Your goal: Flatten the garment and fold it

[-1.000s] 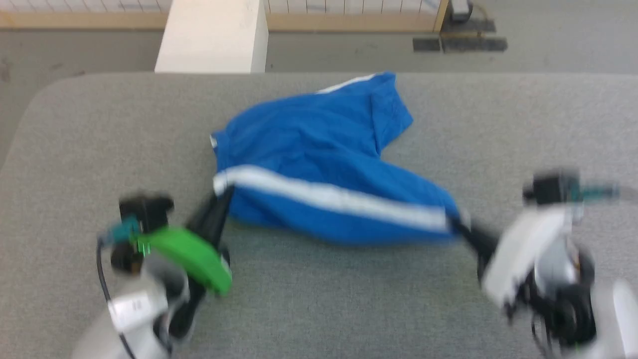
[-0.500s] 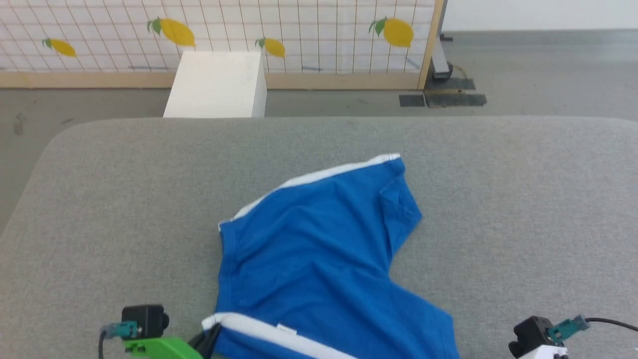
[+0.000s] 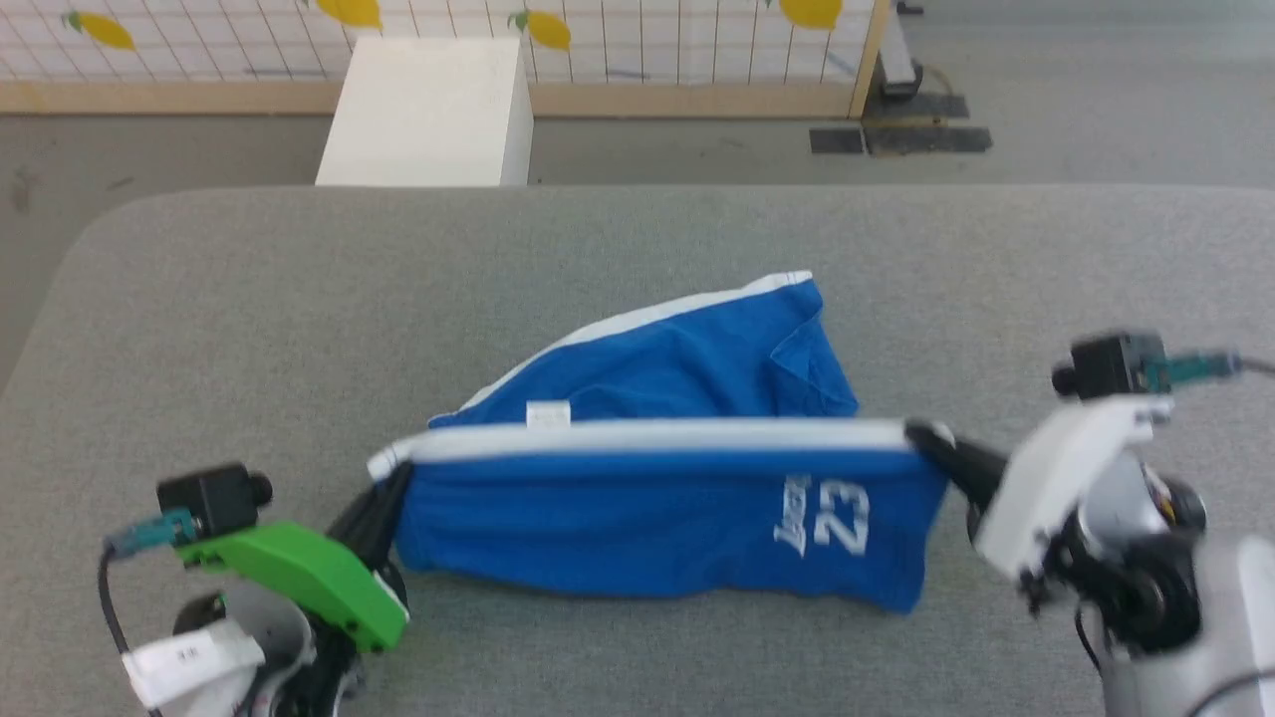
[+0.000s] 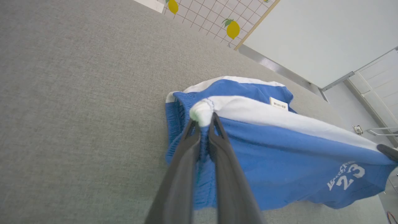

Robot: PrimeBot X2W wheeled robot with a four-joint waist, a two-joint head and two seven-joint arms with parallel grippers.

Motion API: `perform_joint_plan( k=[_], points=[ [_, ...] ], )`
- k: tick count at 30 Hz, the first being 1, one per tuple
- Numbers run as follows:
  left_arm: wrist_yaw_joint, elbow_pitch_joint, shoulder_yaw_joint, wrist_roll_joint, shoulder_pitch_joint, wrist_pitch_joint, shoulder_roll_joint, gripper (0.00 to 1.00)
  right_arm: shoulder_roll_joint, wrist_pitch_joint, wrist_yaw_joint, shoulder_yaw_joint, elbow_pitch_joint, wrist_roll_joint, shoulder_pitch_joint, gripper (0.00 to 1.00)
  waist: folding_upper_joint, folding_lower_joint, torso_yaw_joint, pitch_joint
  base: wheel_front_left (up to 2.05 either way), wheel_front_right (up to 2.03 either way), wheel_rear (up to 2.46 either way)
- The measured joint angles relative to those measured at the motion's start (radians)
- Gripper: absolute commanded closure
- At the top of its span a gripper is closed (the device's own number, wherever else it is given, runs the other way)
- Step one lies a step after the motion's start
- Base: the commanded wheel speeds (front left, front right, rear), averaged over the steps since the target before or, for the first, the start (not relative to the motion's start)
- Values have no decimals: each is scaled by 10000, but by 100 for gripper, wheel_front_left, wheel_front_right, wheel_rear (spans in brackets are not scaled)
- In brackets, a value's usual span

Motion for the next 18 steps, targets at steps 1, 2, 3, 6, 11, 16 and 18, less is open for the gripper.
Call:
perform_joint_plan(
  k=[1, 2, 3, 6, 11, 16, 18],
  points=[
    [-67, 140, 56, 4, -244, -13, -36, 100, -6, -251, 0, 73, 474, -92, -520, 100, 0, 0, 11, 118, 0, 0, 0],
    [-90, 251, 111, 8, -477, -25, -63, 100, 4, -571, 0, 153, 945, -313, -1057, 100, 0, 0, 21, 247, 0, 0, 0],
    [-130, 334, 142, 17, -653, -29, -73, 100, 2, -788, 0, 211, 1346, -426, -1488, 100, 0, 0, 26, 353, 0, 0, 0],
    [-297, 610, 209, 31, -1242, -96, -113, 100, 2, -1467, 0, 474, 2692, -784, -2939, 100, 0, 0, 58, 763, 0, 0, 0],
    [-585, 1151, 171, 96, -2009, -81, -161, 100, 2, -2380, 0, 871, 4893, -1377, -5008, 100, 0, 1, 171, 1526, 0, 0, 0],
    [-892, 1588, 75, 125, -2545, -50, -309, 100, 2, -3135, 0, 1277, 6723, -1866, -6527, 100, 0, 2, 337, 2279, 0, 0, 0],
    [-978, 1735, 42, 127, -2673, -52, -362, 100, -2, -3283, 0, 1421, 7306, -2080, -6950, 100, 0, 2, 406, 2531, 0, 0, 0]
  ],
)
